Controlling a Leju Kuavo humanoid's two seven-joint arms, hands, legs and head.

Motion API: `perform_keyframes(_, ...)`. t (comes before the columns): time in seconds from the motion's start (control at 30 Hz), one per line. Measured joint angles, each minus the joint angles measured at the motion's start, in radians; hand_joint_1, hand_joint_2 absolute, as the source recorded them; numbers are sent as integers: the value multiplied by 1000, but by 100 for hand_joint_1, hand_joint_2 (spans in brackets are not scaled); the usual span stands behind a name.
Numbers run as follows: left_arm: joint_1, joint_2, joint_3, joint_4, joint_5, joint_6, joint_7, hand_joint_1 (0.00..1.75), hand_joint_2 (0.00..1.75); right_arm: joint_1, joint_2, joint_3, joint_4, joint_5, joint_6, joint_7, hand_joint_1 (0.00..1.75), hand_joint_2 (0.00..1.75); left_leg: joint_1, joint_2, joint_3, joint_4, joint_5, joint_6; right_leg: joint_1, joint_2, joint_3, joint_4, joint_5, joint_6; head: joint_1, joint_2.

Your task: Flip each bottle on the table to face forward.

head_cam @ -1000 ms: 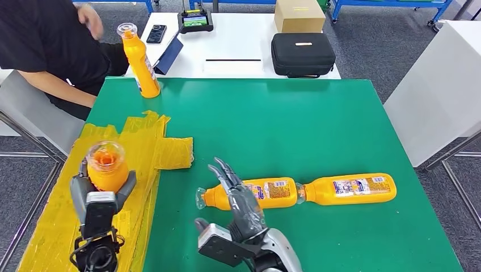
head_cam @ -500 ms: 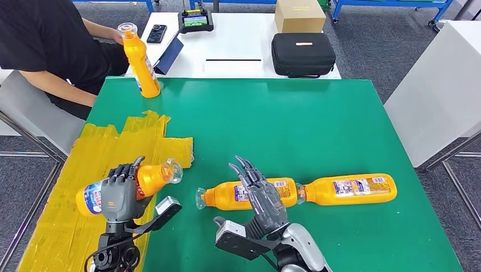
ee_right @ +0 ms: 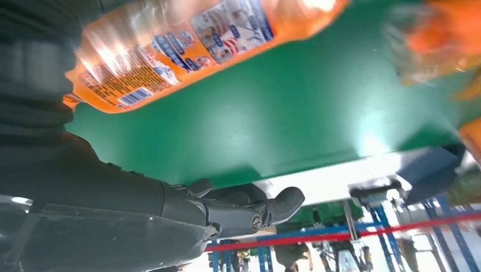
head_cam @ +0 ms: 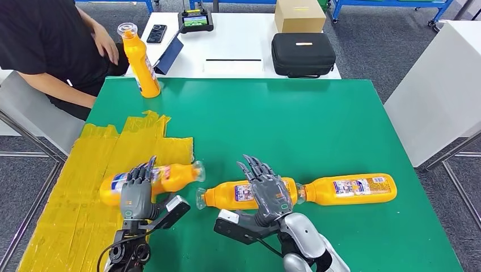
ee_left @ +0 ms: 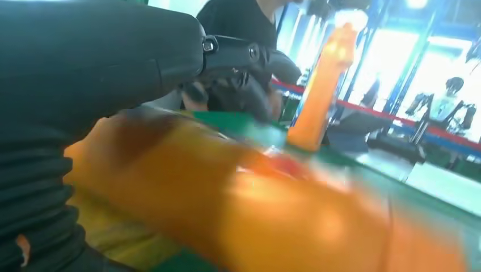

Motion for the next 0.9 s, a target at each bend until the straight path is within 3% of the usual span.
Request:
perform_keyframes(0.33, -107, 2, -51, 183, 168, -8, -10, 0, 0, -27, 53, -13, 113, 123, 124, 69, 0, 175, 0, -1, 0, 0, 0, 0, 0, 0, 0, 0, 0, 0, 0, 0)
perform_keyframes(0.9, -120, 17, -106, 211, 233, -18, -17, 0, 0, -52, 92, -36, 220, 147, 139, 60, 0, 175, 0, -1, 0, 0, 0, 0, 0, -2, 2, 0, 0, 0, 0, 0)
